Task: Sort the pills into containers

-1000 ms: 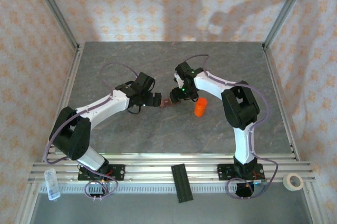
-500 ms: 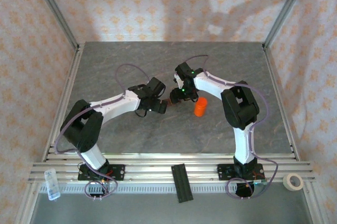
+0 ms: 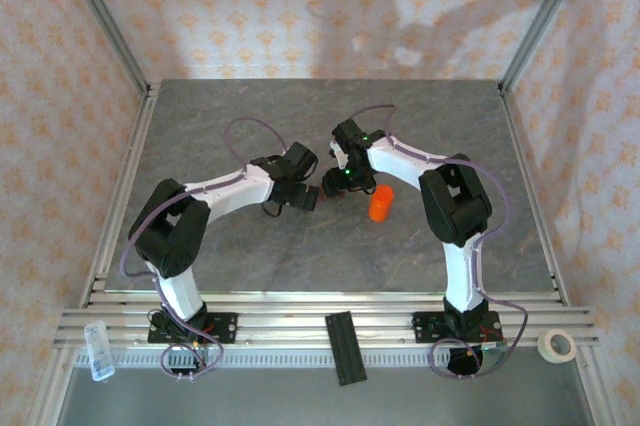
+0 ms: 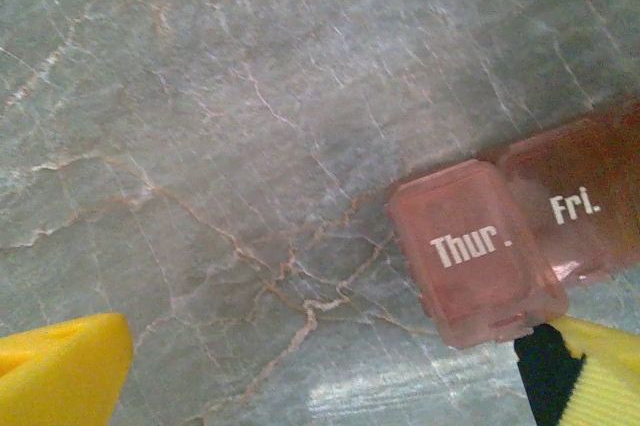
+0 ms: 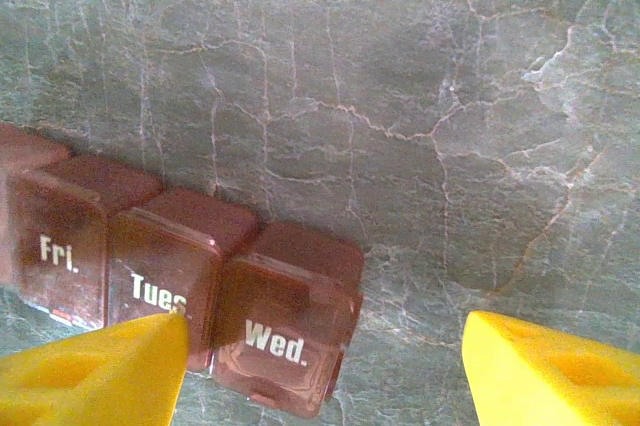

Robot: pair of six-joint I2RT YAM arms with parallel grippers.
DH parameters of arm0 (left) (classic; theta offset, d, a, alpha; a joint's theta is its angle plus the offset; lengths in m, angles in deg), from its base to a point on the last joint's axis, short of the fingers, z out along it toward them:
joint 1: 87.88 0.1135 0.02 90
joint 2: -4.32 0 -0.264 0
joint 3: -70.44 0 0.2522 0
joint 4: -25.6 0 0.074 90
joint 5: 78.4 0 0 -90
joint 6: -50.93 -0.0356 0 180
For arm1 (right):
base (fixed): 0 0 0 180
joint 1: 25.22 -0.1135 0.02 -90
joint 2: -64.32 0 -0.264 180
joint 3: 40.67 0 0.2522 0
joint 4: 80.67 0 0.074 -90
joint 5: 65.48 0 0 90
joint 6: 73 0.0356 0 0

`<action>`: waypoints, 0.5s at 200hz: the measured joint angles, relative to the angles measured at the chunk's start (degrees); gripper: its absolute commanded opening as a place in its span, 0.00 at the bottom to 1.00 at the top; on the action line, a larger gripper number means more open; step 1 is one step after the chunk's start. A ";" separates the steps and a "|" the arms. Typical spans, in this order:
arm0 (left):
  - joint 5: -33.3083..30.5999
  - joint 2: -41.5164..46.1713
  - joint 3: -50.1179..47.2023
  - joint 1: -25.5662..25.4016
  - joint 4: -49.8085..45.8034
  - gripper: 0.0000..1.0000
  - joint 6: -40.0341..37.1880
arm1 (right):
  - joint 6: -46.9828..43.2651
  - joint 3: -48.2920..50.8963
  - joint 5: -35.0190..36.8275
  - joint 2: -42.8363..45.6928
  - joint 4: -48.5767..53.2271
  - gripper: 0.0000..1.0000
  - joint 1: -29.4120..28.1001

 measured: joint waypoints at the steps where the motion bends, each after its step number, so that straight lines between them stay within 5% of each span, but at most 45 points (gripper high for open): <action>1: 0.00 -0.07 0.09 0.09 0.00 1.00 0.00 | 0.00 0.00 0.00 0.00 0.00 0.72 0.00; 100: 0.02 -4.35 7.67 3.06 -0.02 1.00 -0.07 | 0.00 -0.02 -0.94 -0.39 -0.61 0.71 0.00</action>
